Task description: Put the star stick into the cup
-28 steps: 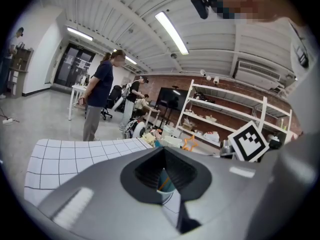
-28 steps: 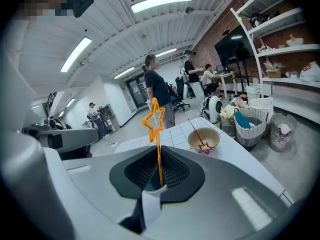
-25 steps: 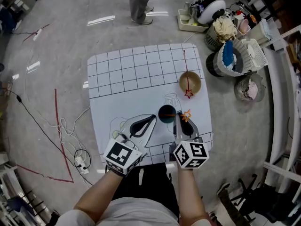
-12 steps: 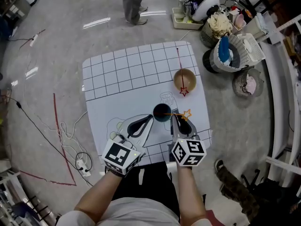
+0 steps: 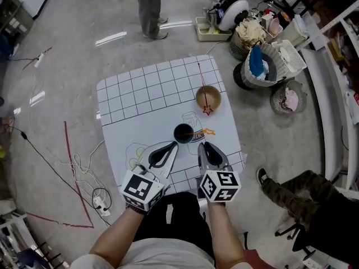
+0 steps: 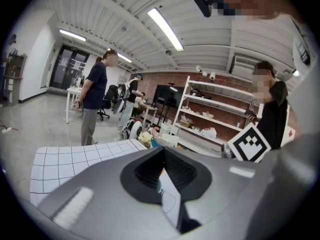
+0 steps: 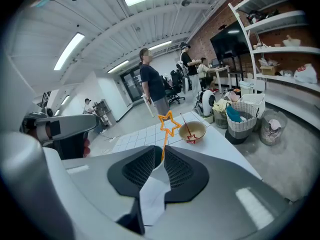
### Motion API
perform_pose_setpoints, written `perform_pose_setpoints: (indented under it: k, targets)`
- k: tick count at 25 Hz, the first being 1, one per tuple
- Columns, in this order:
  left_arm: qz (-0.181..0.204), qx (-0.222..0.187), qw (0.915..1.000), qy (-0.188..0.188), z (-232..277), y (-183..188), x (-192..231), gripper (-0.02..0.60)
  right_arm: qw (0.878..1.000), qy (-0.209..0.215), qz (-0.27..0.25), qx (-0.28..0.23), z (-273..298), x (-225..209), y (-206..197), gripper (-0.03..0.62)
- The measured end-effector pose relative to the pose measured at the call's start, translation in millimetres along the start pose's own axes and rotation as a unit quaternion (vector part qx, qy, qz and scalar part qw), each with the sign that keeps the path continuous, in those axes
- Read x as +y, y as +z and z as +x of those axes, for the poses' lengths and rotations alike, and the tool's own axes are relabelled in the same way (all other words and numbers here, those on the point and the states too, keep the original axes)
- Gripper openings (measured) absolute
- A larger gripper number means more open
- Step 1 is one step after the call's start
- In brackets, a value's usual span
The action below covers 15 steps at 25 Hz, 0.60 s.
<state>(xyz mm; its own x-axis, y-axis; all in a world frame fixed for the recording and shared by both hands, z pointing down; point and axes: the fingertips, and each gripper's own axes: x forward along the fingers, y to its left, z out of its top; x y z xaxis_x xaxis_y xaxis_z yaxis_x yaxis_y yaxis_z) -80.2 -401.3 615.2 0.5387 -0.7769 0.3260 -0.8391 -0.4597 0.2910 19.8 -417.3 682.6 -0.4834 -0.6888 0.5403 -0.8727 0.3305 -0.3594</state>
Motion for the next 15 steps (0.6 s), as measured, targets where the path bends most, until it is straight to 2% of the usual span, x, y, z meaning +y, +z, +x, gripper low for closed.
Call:
perform_pose_setpoints:
  k: [9, 15]
  targets:
    - [0.007, -0.007, 0.9999, 0.003, -27, 37, -31, 0.006, 1.000, 0.013, -0.013, -0.016, -48, 21, 38, 0.057]
    - [0.016, -0.017, 0.9997, 0.002, -46, 63, -52, 0.006, 0.998, 0.038, -0.032, -0.034, -82, 48, 67, 0.054]
